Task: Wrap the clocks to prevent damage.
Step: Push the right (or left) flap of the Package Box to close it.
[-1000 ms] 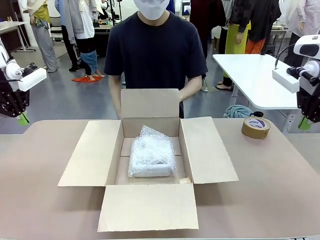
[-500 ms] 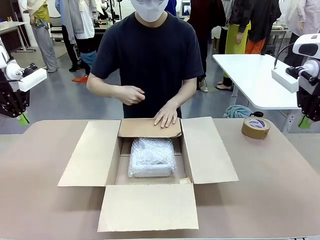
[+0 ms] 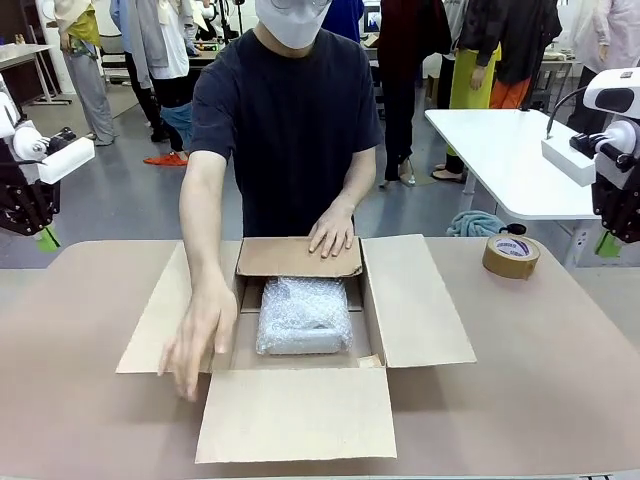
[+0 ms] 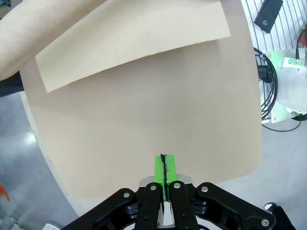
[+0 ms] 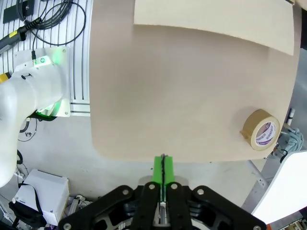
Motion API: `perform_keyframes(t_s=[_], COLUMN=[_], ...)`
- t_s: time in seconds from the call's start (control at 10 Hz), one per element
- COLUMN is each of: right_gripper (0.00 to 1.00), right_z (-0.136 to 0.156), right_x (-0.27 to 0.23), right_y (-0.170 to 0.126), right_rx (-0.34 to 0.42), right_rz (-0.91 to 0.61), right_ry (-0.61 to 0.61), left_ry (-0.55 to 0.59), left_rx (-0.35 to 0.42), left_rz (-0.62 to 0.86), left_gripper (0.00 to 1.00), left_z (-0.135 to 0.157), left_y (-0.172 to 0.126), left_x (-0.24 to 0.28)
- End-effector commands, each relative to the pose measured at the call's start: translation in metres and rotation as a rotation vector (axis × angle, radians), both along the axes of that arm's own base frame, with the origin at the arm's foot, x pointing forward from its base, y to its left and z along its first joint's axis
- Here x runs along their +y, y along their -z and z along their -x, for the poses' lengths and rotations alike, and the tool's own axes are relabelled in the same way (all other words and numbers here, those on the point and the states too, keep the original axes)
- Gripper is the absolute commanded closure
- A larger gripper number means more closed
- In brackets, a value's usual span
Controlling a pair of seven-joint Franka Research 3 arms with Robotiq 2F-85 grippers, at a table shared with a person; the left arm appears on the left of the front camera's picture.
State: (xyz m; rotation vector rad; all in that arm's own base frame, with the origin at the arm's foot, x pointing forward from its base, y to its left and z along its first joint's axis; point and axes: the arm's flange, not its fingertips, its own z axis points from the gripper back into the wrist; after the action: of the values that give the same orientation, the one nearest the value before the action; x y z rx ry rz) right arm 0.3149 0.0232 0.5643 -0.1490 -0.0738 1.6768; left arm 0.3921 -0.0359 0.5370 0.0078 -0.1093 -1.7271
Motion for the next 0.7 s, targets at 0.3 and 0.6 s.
perform_keyframes(t_s=[0.3, 0.6], right_gripper=[0.99, 0.99], right_z=[0.0005, 0.0005], right_x=[-0.0009, -0.0009], right_y=[0.0012, 0.0012], right_rx=[0.005, 0.005], right_rz=[-0.017, -0.017], right_ry=[-0.017, -0.017], left_ry=[0.001, 0.001], left_rx=[0.003, 0.003], left_rz=[0.001, 0.001], left_gripper=[1.0, 1.0], left_z=[0.0006, 0.0006], left_y=[0.0001, 0.0001], left_x=[0.0005, 0.0005])
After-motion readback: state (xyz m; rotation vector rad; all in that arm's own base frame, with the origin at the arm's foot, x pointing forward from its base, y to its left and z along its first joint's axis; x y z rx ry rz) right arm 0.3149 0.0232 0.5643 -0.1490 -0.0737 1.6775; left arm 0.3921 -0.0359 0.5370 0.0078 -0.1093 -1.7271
